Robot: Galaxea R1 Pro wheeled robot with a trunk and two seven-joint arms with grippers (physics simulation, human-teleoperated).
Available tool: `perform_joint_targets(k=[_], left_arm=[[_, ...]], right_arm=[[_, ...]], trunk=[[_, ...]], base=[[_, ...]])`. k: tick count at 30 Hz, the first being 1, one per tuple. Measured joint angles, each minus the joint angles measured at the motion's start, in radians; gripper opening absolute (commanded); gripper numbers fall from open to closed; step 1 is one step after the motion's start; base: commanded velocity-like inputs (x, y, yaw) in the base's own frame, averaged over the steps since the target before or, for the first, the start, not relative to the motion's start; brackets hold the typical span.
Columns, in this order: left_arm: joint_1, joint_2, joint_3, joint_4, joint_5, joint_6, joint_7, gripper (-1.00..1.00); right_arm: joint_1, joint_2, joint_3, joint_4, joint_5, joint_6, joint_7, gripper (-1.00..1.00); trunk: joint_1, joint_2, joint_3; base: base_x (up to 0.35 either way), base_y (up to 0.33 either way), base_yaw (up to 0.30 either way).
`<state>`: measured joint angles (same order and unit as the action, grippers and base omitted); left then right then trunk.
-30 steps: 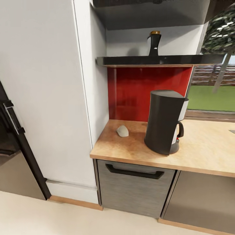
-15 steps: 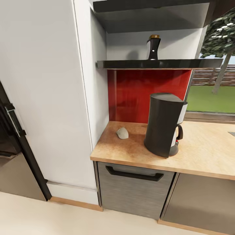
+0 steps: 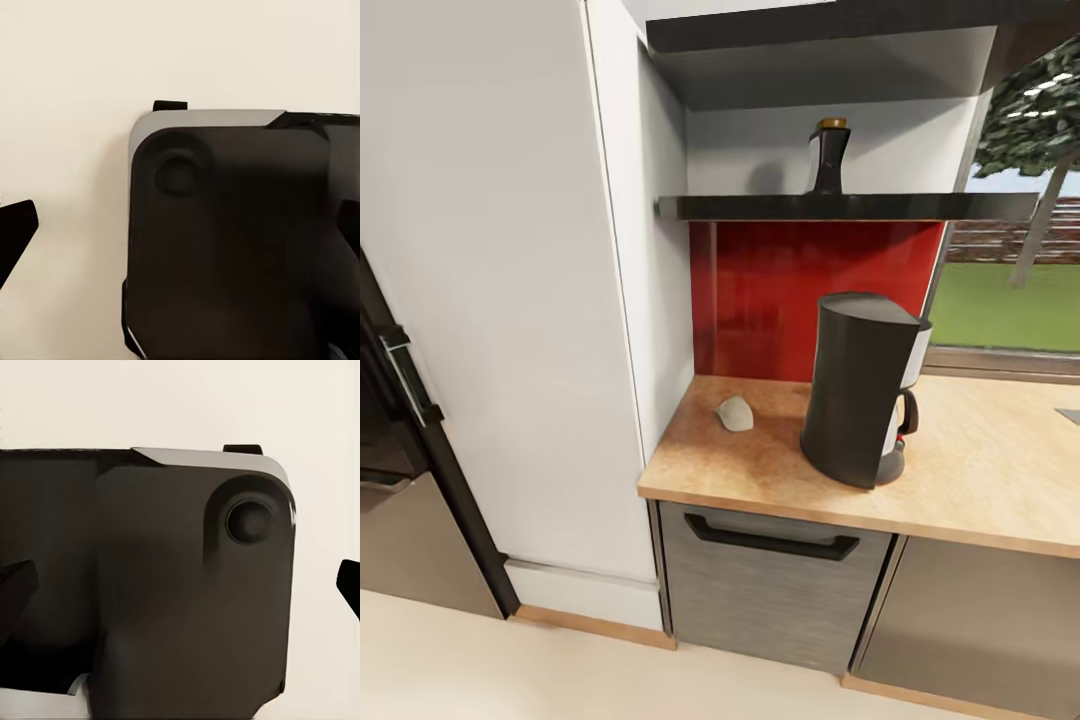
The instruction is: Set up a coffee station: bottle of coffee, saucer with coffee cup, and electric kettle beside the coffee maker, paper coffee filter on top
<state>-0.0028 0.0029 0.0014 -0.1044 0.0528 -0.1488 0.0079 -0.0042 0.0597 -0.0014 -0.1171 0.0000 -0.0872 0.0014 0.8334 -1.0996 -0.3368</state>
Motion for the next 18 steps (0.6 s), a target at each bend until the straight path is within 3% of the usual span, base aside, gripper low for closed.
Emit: perform_joint_targets(k=[18], left_arm=[[0.000, -0.001, 0.001, 0.000, -0.001, 0.001, 0.003, 1.00]], right_arm=[[0.000, 0.003, 0.003, -0.003, 0.000, 0.001, 0.001, 1.00]], trunk=[[-0.069, 0.126, 0.056]], base=[[0.000, 0.000, 0.000]])
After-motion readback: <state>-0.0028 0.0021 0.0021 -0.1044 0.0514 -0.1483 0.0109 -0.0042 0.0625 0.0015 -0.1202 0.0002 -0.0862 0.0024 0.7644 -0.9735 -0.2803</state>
